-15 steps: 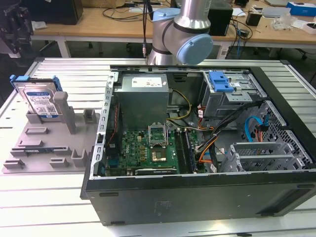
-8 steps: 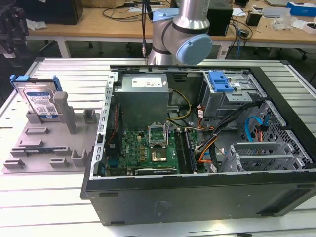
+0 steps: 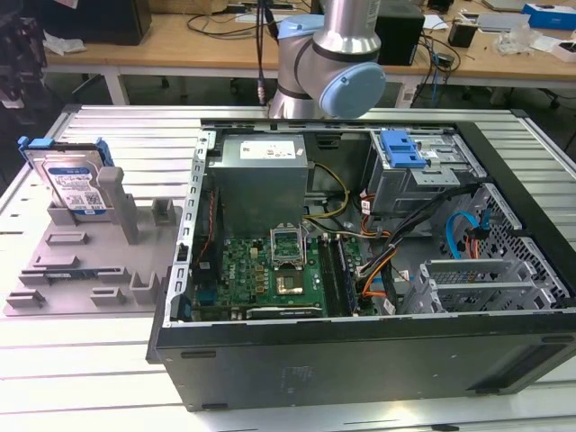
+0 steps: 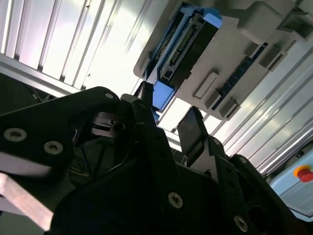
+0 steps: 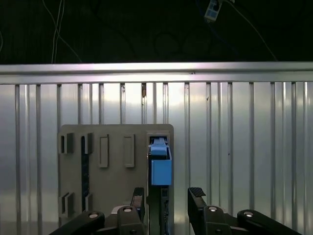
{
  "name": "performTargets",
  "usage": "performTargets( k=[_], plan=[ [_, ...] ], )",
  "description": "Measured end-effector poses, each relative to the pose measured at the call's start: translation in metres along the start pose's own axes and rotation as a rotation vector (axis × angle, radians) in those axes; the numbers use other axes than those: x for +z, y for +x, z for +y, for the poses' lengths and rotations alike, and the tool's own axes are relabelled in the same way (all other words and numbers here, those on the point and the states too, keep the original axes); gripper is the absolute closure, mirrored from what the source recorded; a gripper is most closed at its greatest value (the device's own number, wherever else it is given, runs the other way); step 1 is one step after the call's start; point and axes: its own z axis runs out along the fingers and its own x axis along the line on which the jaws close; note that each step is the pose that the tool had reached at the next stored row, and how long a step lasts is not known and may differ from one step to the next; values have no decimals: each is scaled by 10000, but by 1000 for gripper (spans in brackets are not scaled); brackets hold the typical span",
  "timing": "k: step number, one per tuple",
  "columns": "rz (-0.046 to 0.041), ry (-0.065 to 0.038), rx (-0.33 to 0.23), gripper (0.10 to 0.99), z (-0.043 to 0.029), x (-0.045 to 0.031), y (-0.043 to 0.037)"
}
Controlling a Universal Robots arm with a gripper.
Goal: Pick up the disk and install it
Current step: 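Pick up the disk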
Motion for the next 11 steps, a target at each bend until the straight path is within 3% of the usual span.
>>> performTargets(
  k=[11],
  plan=[
    [2, 11, -374, 604, 32, 156, 4]
  ],
)
